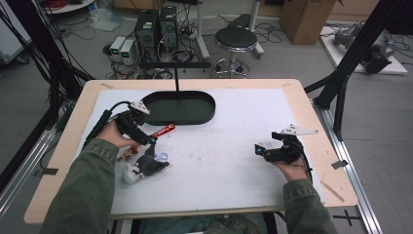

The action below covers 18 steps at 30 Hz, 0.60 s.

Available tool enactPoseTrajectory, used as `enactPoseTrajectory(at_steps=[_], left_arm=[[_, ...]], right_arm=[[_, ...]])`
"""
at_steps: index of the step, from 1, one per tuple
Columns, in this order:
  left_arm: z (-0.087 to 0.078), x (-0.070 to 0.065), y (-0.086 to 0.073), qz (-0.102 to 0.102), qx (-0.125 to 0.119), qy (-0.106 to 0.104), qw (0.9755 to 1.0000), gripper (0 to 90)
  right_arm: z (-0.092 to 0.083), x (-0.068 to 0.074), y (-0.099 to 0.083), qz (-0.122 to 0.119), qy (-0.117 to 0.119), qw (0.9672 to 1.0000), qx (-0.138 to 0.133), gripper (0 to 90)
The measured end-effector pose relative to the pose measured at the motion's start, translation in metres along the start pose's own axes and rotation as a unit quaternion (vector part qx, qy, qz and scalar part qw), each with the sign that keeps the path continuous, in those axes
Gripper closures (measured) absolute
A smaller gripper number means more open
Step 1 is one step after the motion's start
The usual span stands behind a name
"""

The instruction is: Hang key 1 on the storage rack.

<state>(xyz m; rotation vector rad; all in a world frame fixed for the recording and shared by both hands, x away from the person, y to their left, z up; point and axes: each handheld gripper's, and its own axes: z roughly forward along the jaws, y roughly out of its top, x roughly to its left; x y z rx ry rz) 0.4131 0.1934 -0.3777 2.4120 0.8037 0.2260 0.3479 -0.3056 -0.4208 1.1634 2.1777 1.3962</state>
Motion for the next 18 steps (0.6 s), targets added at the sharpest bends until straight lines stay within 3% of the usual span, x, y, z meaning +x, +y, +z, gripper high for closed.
enactPoseTrajectory(at_steps=[1,2,3,4,9,15,16,18], left_arm=[[0.000,0.000,0.000,0.000,0.000,0.000,1.0000,10.5],[0.006,0.001,0.006,0.004,0.016,-0.021,0.9997,12.7],[0.006,0.001,0.006,0.004,0.016,-0.021,0.9997,14.8],[0.012,0.002,0.011,0.009,0.032,-0.033,0.9989,16.3],[0.025,0.005,0.017,0.013,0.045,-0.044,0.9979,21.6],[0.035,0.012,0.023,0.017,0.065,-0.042,0.9968,25.6],[0.040,0.015,0.026,0.014,0.067,-0.058,0.9960,27.8],[0.047,0.017,0.029,0.017,0.078,-0.065,0.9947,30.6]], right_arm=[[0.000,0.000,0.000,-0.001,0.002,1.0000,-0.001,0.4],[0.000,0.001,0.000,-0.002,0.004,1.0000,-0.003,0.4],[0.000,0.001,0.000,-0.002,0.004,1.0000,-0.004,0.4],[0.000,0.000,0.000,-0.005,0.003,1.0000,-0.004,0.4],[0.000,0.000,0.000,-0.007,0.000,1.0000,0.003,0.4],[0.000,-0.001,0.000,-0.008,0.000,1.0000,0.002,0.4],[0.001,-0.001,0.000,-0.009,0.000,1.0000,0.001,0.4],[0.002,-0.001,0.000,-0.007,0.003,1.0000,0.004,0.4]])
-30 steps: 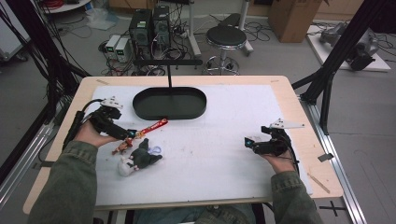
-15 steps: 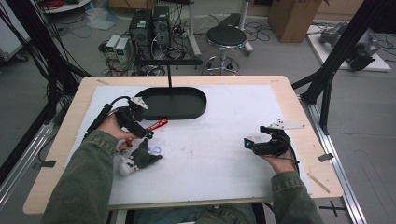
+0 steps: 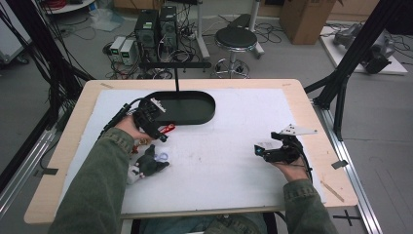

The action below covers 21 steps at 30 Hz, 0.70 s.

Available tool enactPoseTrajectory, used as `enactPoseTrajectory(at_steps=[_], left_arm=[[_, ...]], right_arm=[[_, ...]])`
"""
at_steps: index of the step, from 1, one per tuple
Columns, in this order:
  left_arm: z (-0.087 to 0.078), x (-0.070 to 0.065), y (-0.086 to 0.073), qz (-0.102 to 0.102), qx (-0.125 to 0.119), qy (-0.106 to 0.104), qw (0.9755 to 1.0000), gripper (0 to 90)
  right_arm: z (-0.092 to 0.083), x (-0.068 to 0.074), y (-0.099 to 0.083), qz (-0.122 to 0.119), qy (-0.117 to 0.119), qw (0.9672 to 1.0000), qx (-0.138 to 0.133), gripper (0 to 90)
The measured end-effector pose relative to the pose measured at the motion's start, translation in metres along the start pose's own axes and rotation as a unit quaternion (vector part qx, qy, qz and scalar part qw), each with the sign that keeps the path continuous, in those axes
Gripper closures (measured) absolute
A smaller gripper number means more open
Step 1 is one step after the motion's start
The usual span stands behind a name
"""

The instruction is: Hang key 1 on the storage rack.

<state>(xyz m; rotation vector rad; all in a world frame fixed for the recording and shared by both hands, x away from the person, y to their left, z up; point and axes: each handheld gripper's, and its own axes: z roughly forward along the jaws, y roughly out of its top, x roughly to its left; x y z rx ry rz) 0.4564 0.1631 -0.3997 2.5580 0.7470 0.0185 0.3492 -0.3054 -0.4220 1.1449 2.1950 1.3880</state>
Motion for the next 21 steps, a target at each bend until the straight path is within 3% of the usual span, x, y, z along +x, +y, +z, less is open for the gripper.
enactPoseTrajectory(at_steps=[12,17,21], left_arm=[[0.010,0.011,0.013,0.000,0.028,0.022,0.9994,36.0],[0.009,0.014,0.014,-0.010,0.029,0.016,0.9994,39.8],[0.008,0.011,0.013,-0.004,0.042,0.016,0.9990,41.6]], right_arm=[[0.001,0.001,0.000,-0.005,0.005,1.0000,0.003,0.4],[0.001,0.000,-0.001,-0.006,0.009,0.9999,0.001,0.4],[0.001,0.000,-0.001,-0.004,0.008,1.0000,0.003,0.4]])
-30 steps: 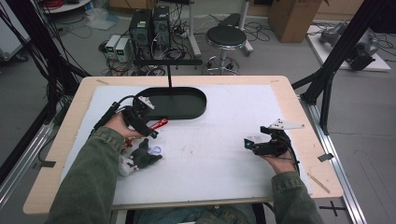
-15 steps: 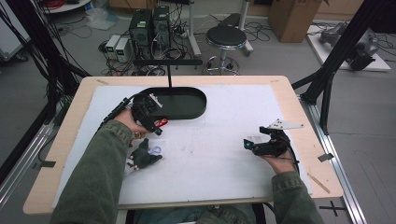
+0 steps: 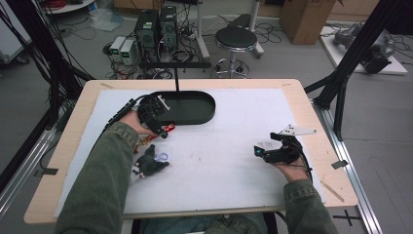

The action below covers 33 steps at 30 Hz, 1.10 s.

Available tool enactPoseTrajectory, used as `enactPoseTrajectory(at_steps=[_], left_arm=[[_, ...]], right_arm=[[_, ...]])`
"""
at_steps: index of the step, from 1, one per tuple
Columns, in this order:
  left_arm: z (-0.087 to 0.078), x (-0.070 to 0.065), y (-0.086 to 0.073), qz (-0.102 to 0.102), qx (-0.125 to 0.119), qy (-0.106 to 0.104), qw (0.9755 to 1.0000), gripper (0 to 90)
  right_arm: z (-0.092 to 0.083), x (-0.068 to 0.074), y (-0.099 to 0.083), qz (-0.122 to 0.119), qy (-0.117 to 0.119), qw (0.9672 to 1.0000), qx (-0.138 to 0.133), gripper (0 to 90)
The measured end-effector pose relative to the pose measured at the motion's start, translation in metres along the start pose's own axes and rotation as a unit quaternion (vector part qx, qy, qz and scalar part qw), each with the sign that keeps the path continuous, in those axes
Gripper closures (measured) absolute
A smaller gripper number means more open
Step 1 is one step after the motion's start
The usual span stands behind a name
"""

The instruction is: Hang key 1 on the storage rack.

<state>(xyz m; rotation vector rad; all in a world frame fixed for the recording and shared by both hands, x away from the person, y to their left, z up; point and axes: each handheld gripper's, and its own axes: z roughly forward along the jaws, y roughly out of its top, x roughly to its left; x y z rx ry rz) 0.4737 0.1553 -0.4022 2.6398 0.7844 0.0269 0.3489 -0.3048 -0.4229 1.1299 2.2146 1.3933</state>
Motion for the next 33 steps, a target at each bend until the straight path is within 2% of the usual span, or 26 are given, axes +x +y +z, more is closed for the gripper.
enactPoseTrajectory(at_steps=[1,3,4,6,12,13,14,18,20,25,33], left_arm=[[0.002,-0.001,0.000,0.005,0.012,0.002,0.9999,41.7],[0.004,-0.002,0.000,0.005,0.017,0.002,0.9998,42.9],[0.010,-0.004,0.001,0.010,0.028,0.004,0.9995,42.9],[0.013,-0.004,0.001,0.013,0.031,0.009,0.9994,42.9],[0.012,-0.001,0.001,-0.001,0.025,0.009,0.9996,47.9],[0.012,-0.001,0.002,0.000,0.026,0.012,0.9996,50.9],[0.012,-0.002,0.002,0.006,0.027,0.028,0.9992,54.5],[0.011,-0.002,0.002,0.009,0.028,0.045,0.9986,74.2],[0.011,-0.004,0.002,0.018,0.028,0.051,0.9981,74.5],[0.011,-0.006,0.003,0.024,0.029,0.054,0.9978,74.8],[-0.002,-0.004,0.001,0.017,0.022,0.049,0.9984,74.9]], right_arm=[[0.000,0.000,0.000,0.000,0.000,1.0000,0.000,0.4],[0.000,0.000,0.000,-0.004,-0.001,1.0000,0.000,0.4],[0.000,0.000,0.000,-0.002,-0.001,1.0000,0.002,0.4],[0.000,0.001,0.000,-0.002,-0.002,1.0000,0.004,0.4],[0.001,0.001,-0.001,-0.003,-0.001,1.0000,0.007,0.4],[0.001,0.001,-0.001,-0.004,-0.001,1.0000,0.009,0.4],[0.002,0.001,-0.001,-0.006,-0.002,0.9999,0.008,0.4],[0.002,0.001,-0.001,-0.004,-0.002,0.9999,0.009,0.4],[0.002,0.001,-0.001,-0.005,-0.001,0.9999,0.009,0.4],[0.002,0.001,-0.001,-0.004,-0.001,0.9999,0.013,0.4],[0.001,0.000,-0.002,-0.006,0.000,0.9999,0.011,0.4]])
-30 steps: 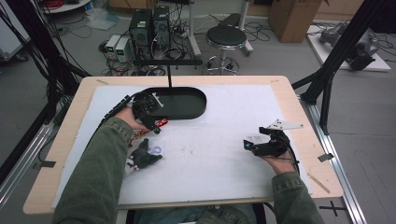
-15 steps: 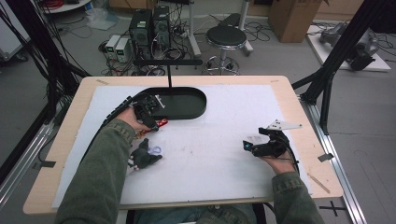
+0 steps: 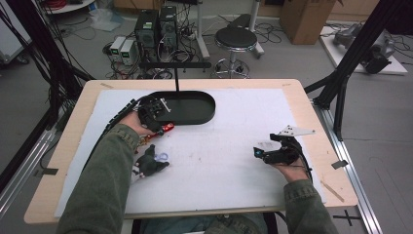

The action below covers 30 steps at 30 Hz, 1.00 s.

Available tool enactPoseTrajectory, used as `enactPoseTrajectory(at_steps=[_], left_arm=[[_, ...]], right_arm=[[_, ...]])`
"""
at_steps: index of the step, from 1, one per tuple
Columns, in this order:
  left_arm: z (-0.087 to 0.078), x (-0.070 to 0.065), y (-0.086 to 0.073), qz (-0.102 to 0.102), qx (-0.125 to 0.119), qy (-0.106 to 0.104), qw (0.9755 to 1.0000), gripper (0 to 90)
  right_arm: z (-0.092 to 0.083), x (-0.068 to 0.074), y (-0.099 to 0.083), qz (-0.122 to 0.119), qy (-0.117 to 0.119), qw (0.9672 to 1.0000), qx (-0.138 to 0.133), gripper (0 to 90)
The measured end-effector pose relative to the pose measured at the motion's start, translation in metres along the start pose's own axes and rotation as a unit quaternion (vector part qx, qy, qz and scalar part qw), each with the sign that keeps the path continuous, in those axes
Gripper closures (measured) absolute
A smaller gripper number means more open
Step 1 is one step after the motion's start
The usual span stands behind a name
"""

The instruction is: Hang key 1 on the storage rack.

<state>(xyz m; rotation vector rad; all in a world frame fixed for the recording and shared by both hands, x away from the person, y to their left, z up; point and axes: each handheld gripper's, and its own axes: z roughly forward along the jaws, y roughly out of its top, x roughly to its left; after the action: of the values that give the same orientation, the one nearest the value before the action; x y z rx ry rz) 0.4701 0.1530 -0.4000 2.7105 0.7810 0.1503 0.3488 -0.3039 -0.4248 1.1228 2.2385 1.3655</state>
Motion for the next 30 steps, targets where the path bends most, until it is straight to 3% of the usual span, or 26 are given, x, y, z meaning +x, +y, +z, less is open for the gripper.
enactPoseTrajectory(at_steps=[4,6,8,12,16,19,21,23,30], left_arm=[[-0.018,0.004,-0.004,-0.018,-0.014,-0.003,0.9997,74.9],[-0.022,0.004,-0.006,-0.027,-0.020,-0.013,0.9994,74.9],[-0.037,0.008,-0.011,-0.039,-0.029,-0.028,0.9984,74.9],[-0.053,0.006,-0.016,-0.044,-0.042,-0.032,0.9976,74.9],[-0.080,0.005,-0.023,-0.052,-0.061,-0.021,0.9966,75.0],[-0.088,0.005,-0.026,-0.053,-0.066,-0.020,0.9962,75.0],[-0.094,0.006,-0.027,-0.054,-0.065,0.007,0.9964,75.0],[-0.097,0.008,-0.029,-0.061,-0.063,0.020,0.9960,74.9],[-0.111,0.007,-0.026,-0.058,-0.061,0.024,0.9962,74.9]], right_arm=[[-0.001,0.000,0.000,0.001,-0.002,1.0000,-0.003,0.4],[-0.002,0.001,0.000,0.005,0.000,1.0000,-0.004,0.4],[-0.003,0.000,0.000,0.002,-0.001,1.0000,-0.006,0.4],[-0.003,0.000,0.000,0.005,0.000,1.0000,-0.006,0.4],[-0.005,0.001,0.000,0.007,0.001,0.9999,-0.008,0.4],[-0.005,0.001,0.000,0.006,0.000,0.9999,-0.009,0.4],[-0.005,0.000,0.000,0.009,0.000,0.9999,-0.008,0.4],[-0.005,-0.001,0.000,0.006,-0.002,0.9999,-0.011,0.4],[-0.005,-0.002,0.000,0.011,-0.001,0.9999,-0.010,0.4]])
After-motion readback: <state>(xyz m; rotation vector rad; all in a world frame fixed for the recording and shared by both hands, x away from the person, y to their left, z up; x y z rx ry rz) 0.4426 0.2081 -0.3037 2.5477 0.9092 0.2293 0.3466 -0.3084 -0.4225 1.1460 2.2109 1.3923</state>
